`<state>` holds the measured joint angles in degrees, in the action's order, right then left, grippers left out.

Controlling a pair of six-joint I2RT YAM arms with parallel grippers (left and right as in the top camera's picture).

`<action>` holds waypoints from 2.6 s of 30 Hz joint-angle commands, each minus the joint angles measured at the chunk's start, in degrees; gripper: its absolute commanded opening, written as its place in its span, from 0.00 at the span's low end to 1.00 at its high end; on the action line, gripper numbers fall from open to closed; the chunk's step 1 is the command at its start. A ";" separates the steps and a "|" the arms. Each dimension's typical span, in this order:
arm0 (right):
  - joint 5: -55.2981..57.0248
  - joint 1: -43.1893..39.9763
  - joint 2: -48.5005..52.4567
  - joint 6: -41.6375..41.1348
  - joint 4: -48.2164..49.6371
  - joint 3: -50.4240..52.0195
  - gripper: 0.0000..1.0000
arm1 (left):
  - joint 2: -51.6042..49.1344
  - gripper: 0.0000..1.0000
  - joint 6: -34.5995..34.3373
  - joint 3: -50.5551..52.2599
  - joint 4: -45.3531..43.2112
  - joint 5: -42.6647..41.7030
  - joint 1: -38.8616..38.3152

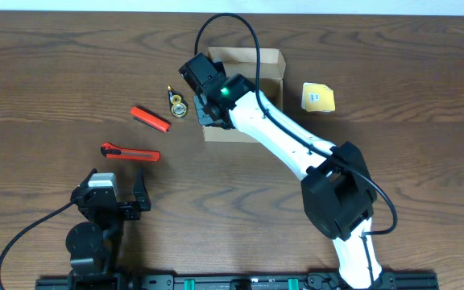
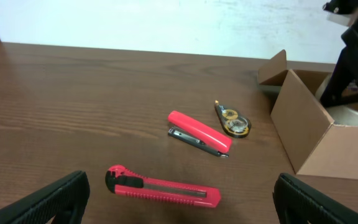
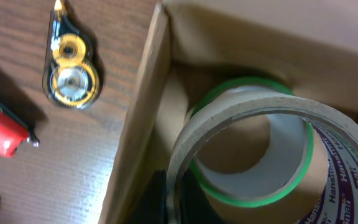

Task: Pack container
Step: 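Carry the white tape roll into the box beside the green roll, then release the white tape roll and lift the right gripper away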

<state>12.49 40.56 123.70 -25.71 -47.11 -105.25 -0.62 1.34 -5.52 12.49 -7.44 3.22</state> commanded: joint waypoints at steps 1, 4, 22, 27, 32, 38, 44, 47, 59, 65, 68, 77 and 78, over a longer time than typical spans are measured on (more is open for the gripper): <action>1.25 -1.57 0.20 -1.07 0.68 -0.02 0.01 | 0.35 0.95 0.39 1.62 0.28 0.39 0.24; 1.18 -2.36 0.39 -1.05 0.85 0.00 0.01 | 0.35 0.95 0.39 1.62 0.28 0.39 0.24; -3.45 -2.47 2.21 -1.05 2.34 0.00 0.01 | 0.35 0.95 0.39 1.62 0.28 0.39 0.24; -3.72 -2.43 2.21 -1.05 2.60 0.00 0.01 | 0.35 0.95 0.39 1.62 0.28 0.39 0.24; -3.74 -2.43 2.23 -1.05 3.08 0.00 0.28 | 0.35 0.95 0.39 1.62 0.31 0.39 0.24; -3.76 -2.45 0.76 -0.98 1.95 -1.42 0.47 | 0.35 0.95 0.39 1.62 0.28 0.39 0.24; -3.65 -3.13 -6.88 2.49 -2.80 -5.68 0.49 | 0.35 0.95 0.39 1.62 0.28 0.39 0.24; -1.92 -4.33 -12.63 3.13 -5.64 -6.36 0.49 | 0.35 0.95 0.39 1.62 0.28 0.39 0.24; 4.11 -20.76 -30.18 6.54 -18.93 -6.34 0.68 | 0.35 0.96 0.39 1.62 0.28 0.39 0.24; 1.79 -31.04 -28.41 6.47 -22.93 -3.04 0.99 | 0.35 0.95 0.39 1.62 0.28 0.39 0.24; -0.37 -33.73 -26.73 6.43 -21.84 -0.50 0.99 | 0.35 0.95 0.39 1.62 0.28 0.39 0.24; -1.57 -35.28 -19.56 4.94 -18.32 4.11 0.99 | 0.35 0.95 0.39 1.62 0.28 0.39 0.24; -2.32 -35.28 -18.60 4.96 -17.66 4.85 0.99 | 0.35 0.95 0.39 1.62 0.28 0.39 0.24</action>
<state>11.66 5.63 102.54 -19.94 -65.47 -102.24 -0.62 1.34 -5.52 12.49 -7.44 3.22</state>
